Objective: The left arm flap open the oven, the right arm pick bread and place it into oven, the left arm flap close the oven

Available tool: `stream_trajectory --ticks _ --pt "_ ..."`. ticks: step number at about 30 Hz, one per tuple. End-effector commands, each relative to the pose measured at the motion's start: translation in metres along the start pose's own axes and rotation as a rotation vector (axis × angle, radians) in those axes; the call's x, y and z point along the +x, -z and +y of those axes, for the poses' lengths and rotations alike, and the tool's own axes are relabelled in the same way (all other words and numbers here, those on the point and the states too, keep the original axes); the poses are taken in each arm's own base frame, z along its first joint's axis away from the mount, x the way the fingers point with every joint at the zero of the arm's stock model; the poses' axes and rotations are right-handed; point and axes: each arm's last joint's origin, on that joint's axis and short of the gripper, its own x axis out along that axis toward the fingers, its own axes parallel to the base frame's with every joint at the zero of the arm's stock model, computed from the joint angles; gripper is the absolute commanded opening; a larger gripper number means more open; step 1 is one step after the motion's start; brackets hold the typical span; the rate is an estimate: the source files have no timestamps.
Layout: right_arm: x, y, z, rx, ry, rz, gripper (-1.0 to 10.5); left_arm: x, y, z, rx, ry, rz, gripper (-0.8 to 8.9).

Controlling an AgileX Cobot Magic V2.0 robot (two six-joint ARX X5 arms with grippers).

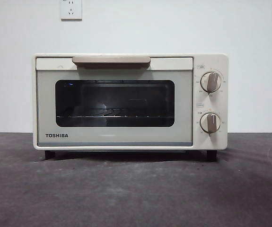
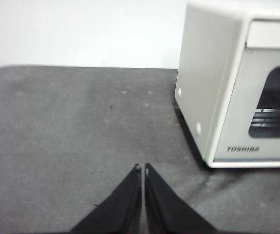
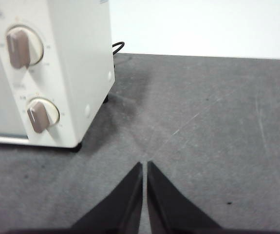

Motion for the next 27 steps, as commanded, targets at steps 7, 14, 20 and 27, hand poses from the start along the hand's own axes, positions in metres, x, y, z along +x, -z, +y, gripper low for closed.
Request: stream_trajectory --ticks 7,14,20,27 --pt "-0.011 -0.036 0.004 0.259 -0.032 -0.082 0.1 -0.001 -0.019 -0.002 -0.302 0.017 -0.046 0.16" --pt "-0.023 -0.094 0.011 0.292 -0.082 -0.036 0.1 0.001 -0.067 -0.008 -0.381 0.103 0.009 0.16" --pt "-0.026 -0.144 0.018 0.270 -0.182 0.100 0.1 0.008 -0.120 -0.019 -0.337 0.242 0.145 0.16" --pt "-0.020 -0.174 0.027 0.164 -0.378 0.273 0.1 0.021 -0.165 -0.035 -0.278 0.508 0.256 0.16"
